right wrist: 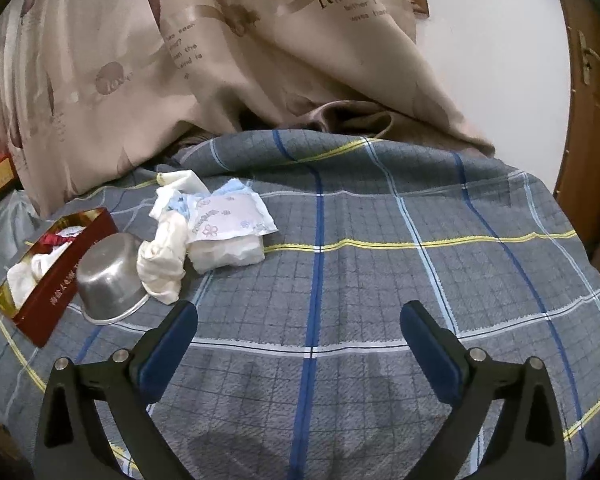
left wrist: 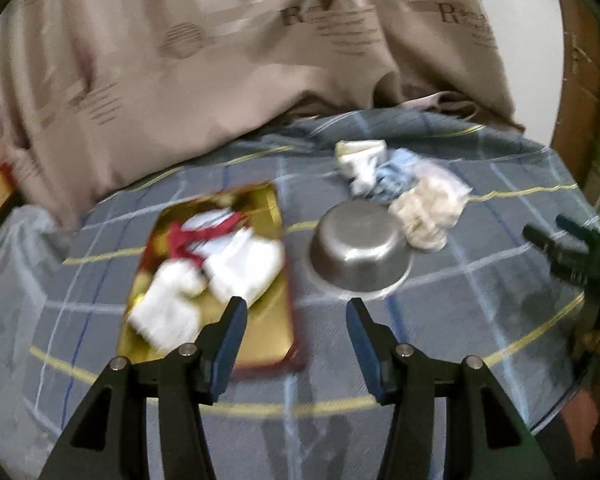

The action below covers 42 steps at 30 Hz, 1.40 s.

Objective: Organize soft objects
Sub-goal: 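Grasp the cream sock beside the steel bowl with the left gripper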

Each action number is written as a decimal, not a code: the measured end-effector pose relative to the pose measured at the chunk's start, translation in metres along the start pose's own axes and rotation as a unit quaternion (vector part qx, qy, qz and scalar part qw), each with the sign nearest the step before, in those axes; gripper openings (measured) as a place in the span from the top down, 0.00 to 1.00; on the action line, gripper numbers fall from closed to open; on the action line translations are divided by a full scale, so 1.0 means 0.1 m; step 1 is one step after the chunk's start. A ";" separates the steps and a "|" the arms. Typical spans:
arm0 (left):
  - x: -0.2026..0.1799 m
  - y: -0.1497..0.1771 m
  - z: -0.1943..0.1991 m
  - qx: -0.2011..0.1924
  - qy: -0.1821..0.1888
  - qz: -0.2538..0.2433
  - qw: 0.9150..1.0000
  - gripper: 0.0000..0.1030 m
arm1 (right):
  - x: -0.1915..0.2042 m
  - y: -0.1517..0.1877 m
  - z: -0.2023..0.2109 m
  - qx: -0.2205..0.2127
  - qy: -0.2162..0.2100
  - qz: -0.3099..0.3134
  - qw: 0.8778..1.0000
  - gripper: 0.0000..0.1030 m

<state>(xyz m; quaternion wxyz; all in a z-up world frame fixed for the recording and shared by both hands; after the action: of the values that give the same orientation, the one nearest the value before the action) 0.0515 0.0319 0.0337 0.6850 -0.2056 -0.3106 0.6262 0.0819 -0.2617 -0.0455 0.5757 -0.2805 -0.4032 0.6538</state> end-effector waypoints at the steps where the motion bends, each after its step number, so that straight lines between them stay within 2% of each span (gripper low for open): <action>1: -0.05 -0.12 -0.07 0.003 0.012 -0.001 1.000 0.49 | 0.01 0.00 0.01 -0.002 -0.004 0.001 1.000 0.01; 4: -0.15 -0.48 -0.31 0.009 0.046 -0.009 0.999 0.49 | 0.03 0.00 0.02 -0.003 -0.015 0.004 1.000 0.00; 9: -0.33 -1.15 -0.81 0.001 0.061 -0.050 0.997 0.49 | 0.07 -0.01 0.04 -0.007 -0.027 0.010 1.000 0.00; 11: -0.43 -1.38 -1.02 -0.005 0.066 -0.078 0.995 0.49 | 0.07 -0.01 0.06 -0.013 -0.031 0.010 0.999 0.00; 14: -0.64 -1.61 -1.33 -0.009 0.090 -0.151 0.984 0.49 | 0.06 -0.02 0.08 -0.019 -0.034 0.006 0.999 0.00; 18: -0.79 -1.74 -1.66 0.010 0.095 -0.214 0.972 0.49 | 0.05 -0.02 0.11 -0.027 -0.037 0.004 0.999 0.00; 26: -1.00 -1.75 -1.93 0.039 0.144 -0.288 0.946 0.49 | 0.05 -0.03 0.14 -0.034 -0.039 0.001 0.999 0.00; 29: -1.06 -1.73 -2.06 0.057 0.148 -0.325 0.932 0.49 | 0.05 -0.03 0.15 -0.034 -0.039 0.001 0.999 0.00; 31: -1.07 -1.74 -2.17 0.063 0.134 -0.342 0.928 0.49 | 0.04 -0.03 0.14 -0.034 -0.039 0.001 0.999 0.00; 34: -1.02 -1.77 -2.32 0.082 0.146 -0.338 0.926 0.49 | 0.04 -0.03 0.14 -0.034 -0.037 0.001 0.999 0.00; 35: -0.99 -1.79 -2.37 0.089 0.160 -0.328 0.927 0.53 | 0.03 -0.03 0.14 -0.034 -0.037 0.001 0.999 0.00; 36: -0.95 -1.80 -2.42 0.098 0.181 -0.312 0.928 0.65 | 0.03 -0.03 0.14 -0.034 -0.036 0.000 0.999 0.00; 37: -0.90 -1.81 -2.46 0.110 0.199 -0.293 0.929 0.66 | 0.02 -0.03 0.14 -0.033 -0.036 -0.001 0.999 0.00; 38: -0.84 -1.83 -2.49 0.114 0.212 -0.269 0.933 0.68 | 0.02 -0.03 0.13 -0.033 -0.035 -0.002 0.999 0.00; 39: -0.79 -1.86 -2.50 0.112 0.215 -0.250 0.937 0.75 | 0.01 -0.03 0.13 -0.033 -0.034 -0.004 0.999 0.00; 42: -0.57 -1.90 -2.53 0.100 0.202 -0.196 0.954 0.80 | 0.00 -0.04 0.11 -0.030 -0.032 -0.006 0.999 0.00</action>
<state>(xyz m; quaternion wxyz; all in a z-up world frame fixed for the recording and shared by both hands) 0.3618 -0.0225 -0.0319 0.8598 -0.1935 -0.1360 0.4526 0.0743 -0.2639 -0.0366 0.5574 -0.2739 -0.4426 0.6468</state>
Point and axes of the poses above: each gripper's, at about its wrist camera, not at the fingertips, and z roughly against the way its jaws point, x to its left, y to its underside, the point moved 4 cm from there along -z, roughly the way its jaws point, and after that the axes turned 3 degrees about -y, right-handed, at the moved point
